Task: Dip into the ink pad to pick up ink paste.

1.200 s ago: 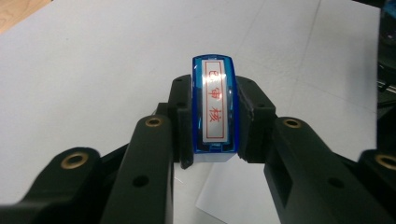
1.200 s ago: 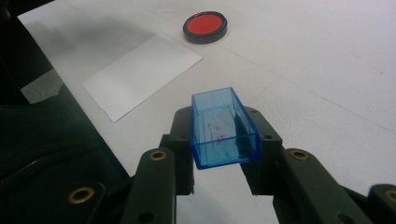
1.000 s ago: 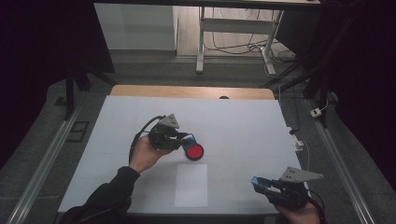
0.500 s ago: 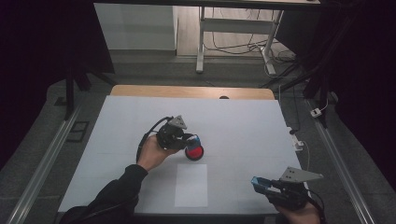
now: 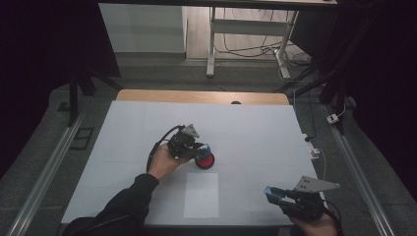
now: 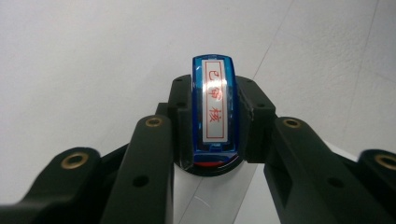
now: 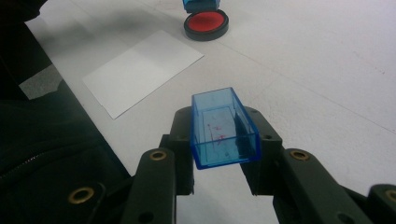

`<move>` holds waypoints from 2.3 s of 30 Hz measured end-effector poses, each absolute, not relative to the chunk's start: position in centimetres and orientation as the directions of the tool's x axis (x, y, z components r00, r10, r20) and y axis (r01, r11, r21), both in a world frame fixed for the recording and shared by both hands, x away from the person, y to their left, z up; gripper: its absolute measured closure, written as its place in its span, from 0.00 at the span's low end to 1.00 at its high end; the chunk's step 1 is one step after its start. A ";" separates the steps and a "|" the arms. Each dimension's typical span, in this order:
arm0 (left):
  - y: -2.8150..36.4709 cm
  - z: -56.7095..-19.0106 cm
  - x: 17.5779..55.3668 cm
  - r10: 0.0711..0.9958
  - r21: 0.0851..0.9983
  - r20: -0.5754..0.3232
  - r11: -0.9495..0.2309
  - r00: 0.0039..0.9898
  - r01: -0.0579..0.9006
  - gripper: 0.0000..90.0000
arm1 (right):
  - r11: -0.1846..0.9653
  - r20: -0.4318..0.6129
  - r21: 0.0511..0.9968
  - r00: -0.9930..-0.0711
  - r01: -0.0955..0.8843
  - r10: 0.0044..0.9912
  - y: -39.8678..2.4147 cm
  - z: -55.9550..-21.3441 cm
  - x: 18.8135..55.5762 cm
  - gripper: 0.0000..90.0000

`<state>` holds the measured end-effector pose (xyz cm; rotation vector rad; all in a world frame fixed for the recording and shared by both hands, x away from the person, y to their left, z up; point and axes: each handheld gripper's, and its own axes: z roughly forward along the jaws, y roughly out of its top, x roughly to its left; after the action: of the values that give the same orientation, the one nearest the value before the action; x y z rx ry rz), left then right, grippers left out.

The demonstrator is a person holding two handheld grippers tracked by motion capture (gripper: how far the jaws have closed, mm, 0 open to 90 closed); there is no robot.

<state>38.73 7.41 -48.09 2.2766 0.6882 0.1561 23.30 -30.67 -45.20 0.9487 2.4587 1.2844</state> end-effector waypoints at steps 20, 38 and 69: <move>6.8 -48.9 39.2 0.548 0.655 -0.105 -0.590 0.830 0.472 0.79 | 0.420 0.101 0.791 -0.772 0.445 0.627 -30.6 -45.2 23.3 0.76; 6.2 -48.8 38.7 0.556 0.643 -0.063 -0.612 0.829 0.460 0.79 | 0.431 0.095 0.785 -0.774 0.445 0.626 -30.5 -45.2 23.3 0.76; 6.6 -49.1 39.0 0.558 0.651 -0.107 -0.586 0.823 0.483 0.79 | 0.432 0.091 0.786 -0.773 0.443 0.627 -30.5 -45.2 23.2 0.76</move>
<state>39.02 6.65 -49.08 2.3046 0.7588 0.1407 23.24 -30.47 -45.24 0.9382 2.4696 1.2567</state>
